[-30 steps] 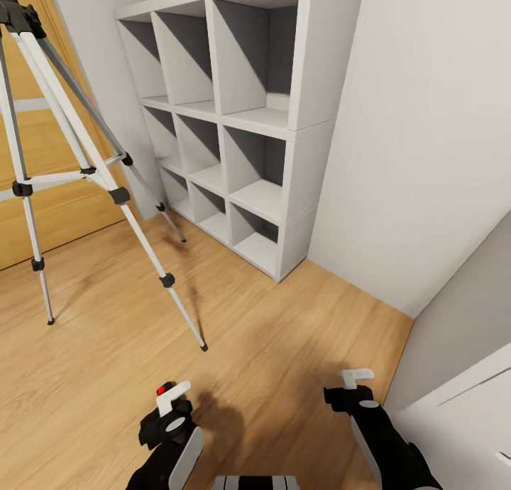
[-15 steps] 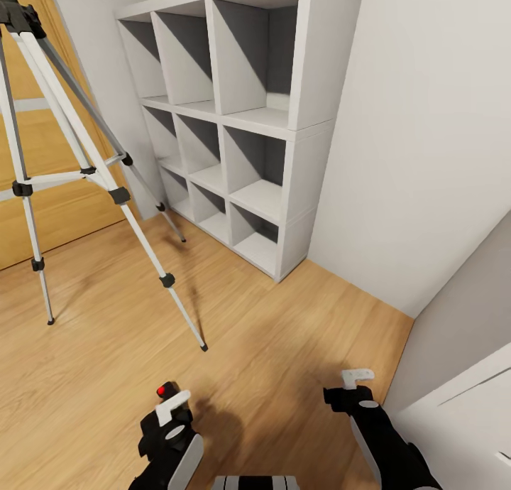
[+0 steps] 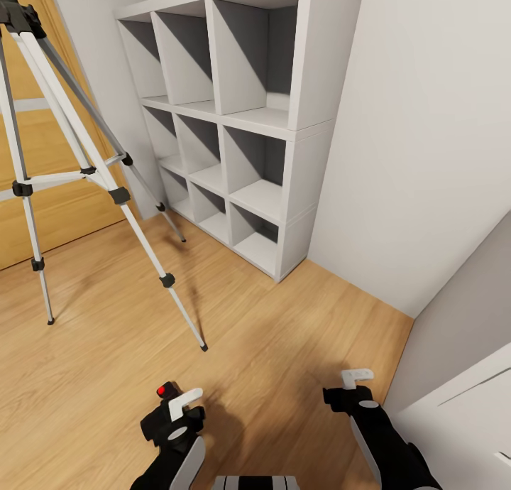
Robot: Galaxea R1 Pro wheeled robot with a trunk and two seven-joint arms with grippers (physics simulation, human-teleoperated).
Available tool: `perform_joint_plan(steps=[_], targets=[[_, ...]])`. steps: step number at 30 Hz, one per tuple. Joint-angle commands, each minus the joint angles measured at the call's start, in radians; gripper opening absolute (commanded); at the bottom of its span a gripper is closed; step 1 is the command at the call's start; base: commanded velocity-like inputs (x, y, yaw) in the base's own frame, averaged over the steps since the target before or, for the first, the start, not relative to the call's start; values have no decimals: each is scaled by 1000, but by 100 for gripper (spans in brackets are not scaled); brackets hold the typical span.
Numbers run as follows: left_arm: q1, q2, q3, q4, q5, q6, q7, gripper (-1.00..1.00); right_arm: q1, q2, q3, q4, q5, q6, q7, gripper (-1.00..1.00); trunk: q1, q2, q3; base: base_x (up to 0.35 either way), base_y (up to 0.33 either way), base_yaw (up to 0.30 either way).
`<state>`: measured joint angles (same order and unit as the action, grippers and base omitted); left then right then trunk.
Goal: Attach the digital camera to the camera tripod in the bedroom.
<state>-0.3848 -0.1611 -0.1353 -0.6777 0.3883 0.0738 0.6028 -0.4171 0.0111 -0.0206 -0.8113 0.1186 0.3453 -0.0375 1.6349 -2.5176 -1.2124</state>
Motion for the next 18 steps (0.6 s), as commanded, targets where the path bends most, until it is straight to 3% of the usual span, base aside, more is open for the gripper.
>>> perform_joint_plan(steps=[1,6,15,18], targets=[[0,1,-4,-1,5,7,3,100,0,1,-2,-2,10,6,2,100,0,0,-1,0,0,0],[0,1,7,3,19,65,-9,100,0,1,-2,-2,9,6,8,100,0,0,-1,0,0,0],[0,-2,8,-5,30,75,-15,100,0,1,-4,-2,3,6,8,100,0,0,-1,0,0,0],[0,0,9,-4,56,102,-25,100,0,1,-4,-2,1,6,9,100,0,0,-1,0,0,0]])
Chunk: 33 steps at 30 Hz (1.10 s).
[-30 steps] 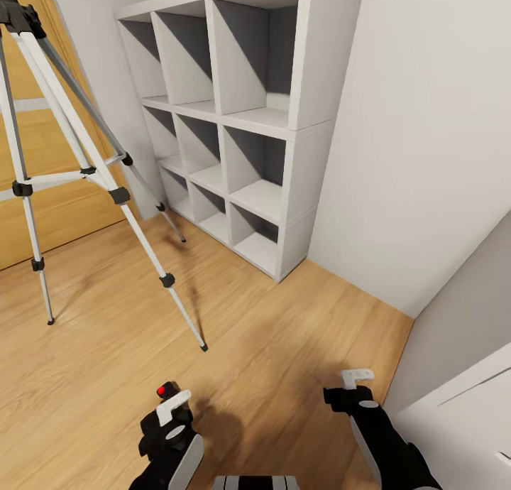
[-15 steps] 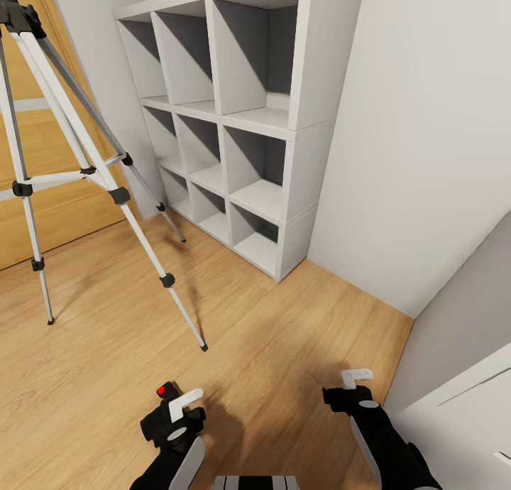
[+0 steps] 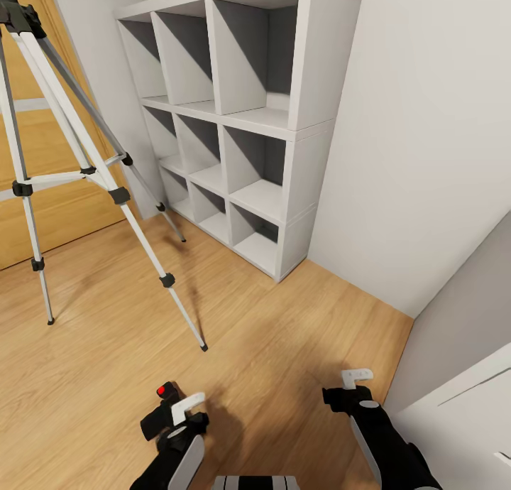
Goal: Attach the digital camera to the camera tripod in the bedroom.
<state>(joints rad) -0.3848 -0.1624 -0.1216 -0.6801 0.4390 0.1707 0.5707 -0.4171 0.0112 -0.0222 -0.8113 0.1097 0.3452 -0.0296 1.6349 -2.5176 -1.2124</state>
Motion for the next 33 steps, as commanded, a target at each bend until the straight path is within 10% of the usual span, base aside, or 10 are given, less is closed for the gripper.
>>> perform_joint_plan(steps=[1,8,17,33], targets=[[0,1,-4,-3,17,15,5,100,0,1,-2,-2,10,6,1,100,0,0,-1,0,0,0],[0,4,-19,-6,158,56,-121,100,0,1,-2,-2,8,6,2,100,0,0,-1,0,0,0],[0,23,-21,35,133,-94,-194,100,0,2,-2,-2,7,8,2,100,0,0,-1,43,-9,0],[0,29,-14,103,144,-134,-223,100,0,1,-4,-2,9,8,-1,100,0,0,-1,13,-3,0]])
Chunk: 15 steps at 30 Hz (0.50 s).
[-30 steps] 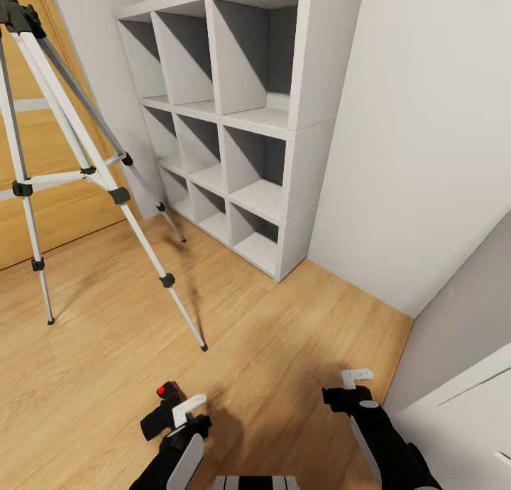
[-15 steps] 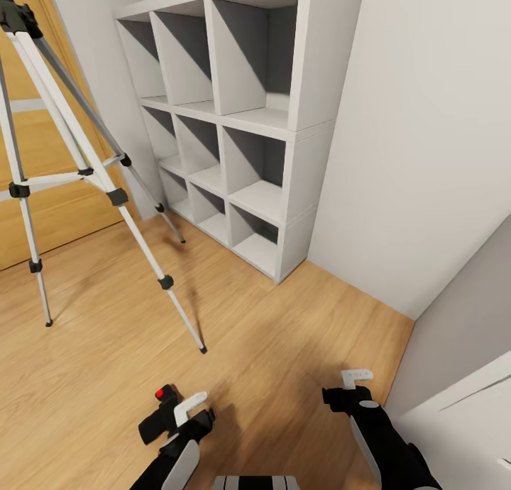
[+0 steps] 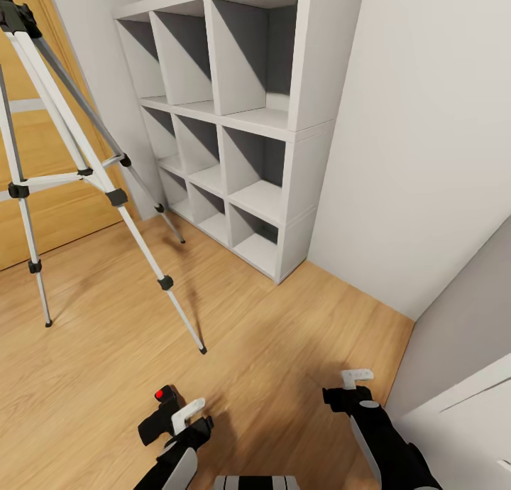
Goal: Attach the digital camera to the camera tripod in the bedroom.
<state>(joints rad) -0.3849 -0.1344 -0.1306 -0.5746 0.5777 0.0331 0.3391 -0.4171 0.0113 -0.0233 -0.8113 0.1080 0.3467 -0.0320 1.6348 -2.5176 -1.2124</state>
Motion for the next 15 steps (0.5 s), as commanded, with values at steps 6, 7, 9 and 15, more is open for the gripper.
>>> perform_joint_plan(steps=[6,7,9,15], targets=[[0,8,-5,-28,11,-24,-26,100,0,1,-3,-2,10,5,-3,100,0,0,-1,0,0,0],[0,11,-5,-24,11,-27,-31,100,0,1,-3,-2,10,5,-3,100,0,0,-1,0,0,0],[0,23,-4,0,7,-30,-39,100,0,1,-3,-2,10,5,-4,100,0,0,-1,0,0,0],[0,60,-7,22,-6,-31,-29,100,0,1,-2,-2,10,5,-6,100,0,0,-1,0,0,0]])
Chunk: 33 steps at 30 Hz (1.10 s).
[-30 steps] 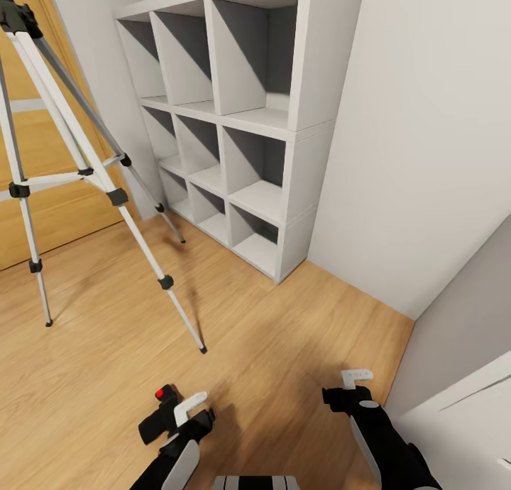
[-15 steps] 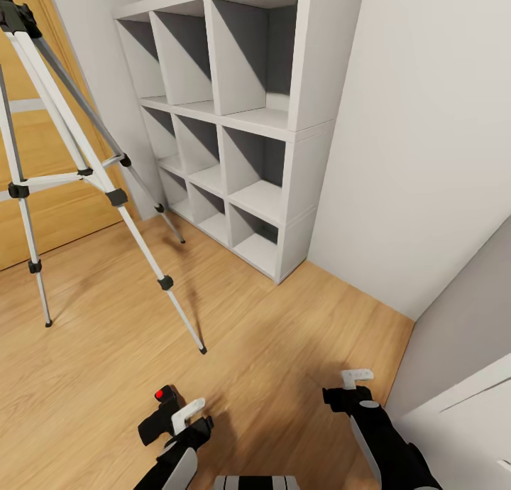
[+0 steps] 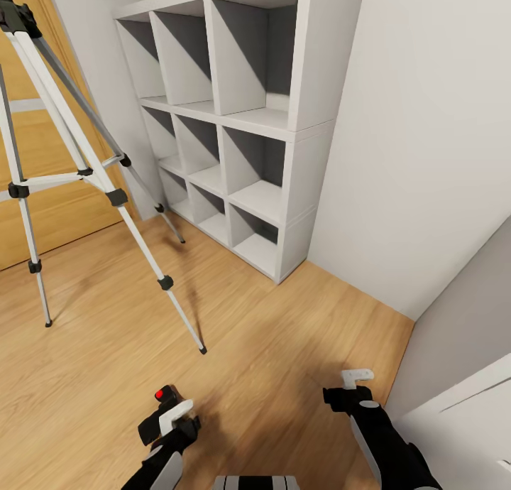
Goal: Attach the digital camera to the camera tripod in the bedroom.
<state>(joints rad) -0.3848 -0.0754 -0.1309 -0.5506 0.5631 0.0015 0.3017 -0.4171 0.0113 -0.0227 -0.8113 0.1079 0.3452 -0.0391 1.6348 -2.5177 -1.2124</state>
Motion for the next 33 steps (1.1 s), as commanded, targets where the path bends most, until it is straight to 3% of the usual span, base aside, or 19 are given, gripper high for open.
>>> perform_joint_plan(steps=[1,12,20,25,33], targets=[[0,22,-10,3,3,-1,0,100,0,2,-2,-2,12,6,1,100,0,0,-1,0,0,0],[0,45,-8,18,1,5,24,100,0,2,-2,-2,19,7,-2,100,0,0,-1,0,0,0],[0,42,-10,20,4,11,71,100,0,2,-1,-2,19,8,-2,100,0,0,-1,0,0,0],[0,38,-12,45,-2,8,146,100,0,3,0,-2,19,8,-2,100,0,0,-1,0,0,0],[0,37,-12,51,-2,6,157,100,0,3,0,-2,20,9,-2,100,0,0,-1,0,0,0]])
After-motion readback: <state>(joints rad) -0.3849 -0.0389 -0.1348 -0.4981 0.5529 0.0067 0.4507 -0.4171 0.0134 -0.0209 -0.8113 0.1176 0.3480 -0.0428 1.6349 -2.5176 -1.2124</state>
